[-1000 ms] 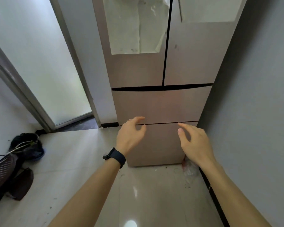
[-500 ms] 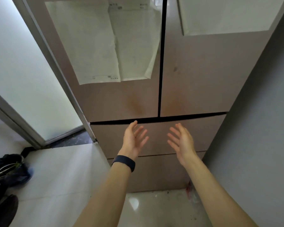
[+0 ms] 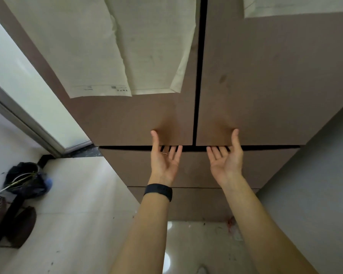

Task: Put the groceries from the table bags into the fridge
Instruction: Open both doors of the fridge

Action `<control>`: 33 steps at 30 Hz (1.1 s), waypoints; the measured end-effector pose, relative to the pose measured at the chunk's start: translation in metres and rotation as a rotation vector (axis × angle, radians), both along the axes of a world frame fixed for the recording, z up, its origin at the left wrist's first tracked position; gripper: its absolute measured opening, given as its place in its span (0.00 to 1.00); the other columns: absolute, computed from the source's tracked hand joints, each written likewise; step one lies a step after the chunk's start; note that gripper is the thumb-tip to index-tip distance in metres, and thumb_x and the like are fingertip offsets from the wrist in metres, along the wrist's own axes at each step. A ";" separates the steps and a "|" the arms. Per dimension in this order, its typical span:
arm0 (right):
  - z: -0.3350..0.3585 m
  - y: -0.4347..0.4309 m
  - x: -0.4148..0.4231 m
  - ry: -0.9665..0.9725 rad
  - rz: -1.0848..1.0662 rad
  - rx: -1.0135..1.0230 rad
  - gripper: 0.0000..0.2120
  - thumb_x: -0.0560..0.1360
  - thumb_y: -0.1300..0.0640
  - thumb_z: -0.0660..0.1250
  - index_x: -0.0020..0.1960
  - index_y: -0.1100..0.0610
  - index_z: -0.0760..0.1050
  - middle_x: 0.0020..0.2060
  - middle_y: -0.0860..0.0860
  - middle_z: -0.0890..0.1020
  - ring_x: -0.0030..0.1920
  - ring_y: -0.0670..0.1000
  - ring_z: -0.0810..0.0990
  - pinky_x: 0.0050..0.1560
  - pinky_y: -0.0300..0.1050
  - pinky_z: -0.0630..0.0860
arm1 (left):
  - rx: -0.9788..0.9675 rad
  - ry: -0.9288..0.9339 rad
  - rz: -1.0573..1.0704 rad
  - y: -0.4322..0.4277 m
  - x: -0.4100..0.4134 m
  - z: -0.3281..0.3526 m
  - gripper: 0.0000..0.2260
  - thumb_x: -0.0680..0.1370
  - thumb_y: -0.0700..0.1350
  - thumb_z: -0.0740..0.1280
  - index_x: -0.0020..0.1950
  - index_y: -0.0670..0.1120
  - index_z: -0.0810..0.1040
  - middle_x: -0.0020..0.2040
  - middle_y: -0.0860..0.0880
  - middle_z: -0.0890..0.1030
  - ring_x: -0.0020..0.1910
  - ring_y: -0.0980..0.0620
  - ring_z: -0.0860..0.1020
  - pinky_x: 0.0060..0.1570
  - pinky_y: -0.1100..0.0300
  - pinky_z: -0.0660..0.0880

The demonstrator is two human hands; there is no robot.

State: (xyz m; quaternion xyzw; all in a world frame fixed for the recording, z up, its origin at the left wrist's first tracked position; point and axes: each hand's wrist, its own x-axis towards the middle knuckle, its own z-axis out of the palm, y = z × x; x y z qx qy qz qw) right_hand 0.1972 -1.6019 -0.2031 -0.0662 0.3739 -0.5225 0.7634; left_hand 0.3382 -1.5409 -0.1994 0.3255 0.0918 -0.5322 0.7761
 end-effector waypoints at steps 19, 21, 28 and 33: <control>0.004 0.037 -0.021 0.016 0.001 -0.080 0.25 0.70 0.37 0.72 0.57 0.54 0.76 0.58 0.53 0.82 0.59 0.55 0.80 0.65 0.57 0.74 | -0.058 -0.050 0.004 0.006 -0.005 0.000 0.47 0.69 0.62 0.74 0.81 0.49 0.56 0.77 0.41 0.66 0.74 0.40 0.68 0.51 0.40 0.81; 0.002 0.043 -0.029 0.026 -0.007 -0.062 0.32 0.68 0.37 0.73 0.64 0.55 0.74 0.57 0.53 0.82 0.60 0.55 0.80 0.63 0.58 0.74 | -0.049 -0.052 0.007 0.007 -0.007 0.001 0.51 0.66 0.63 0.75 0.82 0.51 0.54 0.78 0.42 0.63 0.76 0.39 0.65 0.55 0.39 0.80; 0.010 0.054 -0.035 0.038 -0.003 -0.039 0.34 0.71 0.37 0.72 0.69 0.56 0.72 0.56 0.54 0.83 0.58 0.56 0.82 0.49 0.52 0.82 | -0.021 -0.082 0.001 0.038 0.001 -0.025 0.45 0.68 0.65 0.74 0.79 0.49 0.61 0.73 0.44 0.71 0.70 0.43 0.73 0.55 0.38 0.79; 0.010 0.064 -0.045 0.085 0.008 -0.057 0.37 0.69 0.36 0.73 0.70 0.55 0.72 0.58 0.55 0.83 0.58 0.56 0.82 0.48 0.52 0.82 | -0.006 -0.080 -0.035 0.065 0.008 -0.023 0.41 0.70 0.63 0.74 0.76 0.45 0.65 0.70 0.44 0.75 0.66 0.42 0.76 0.44 0.43 0.82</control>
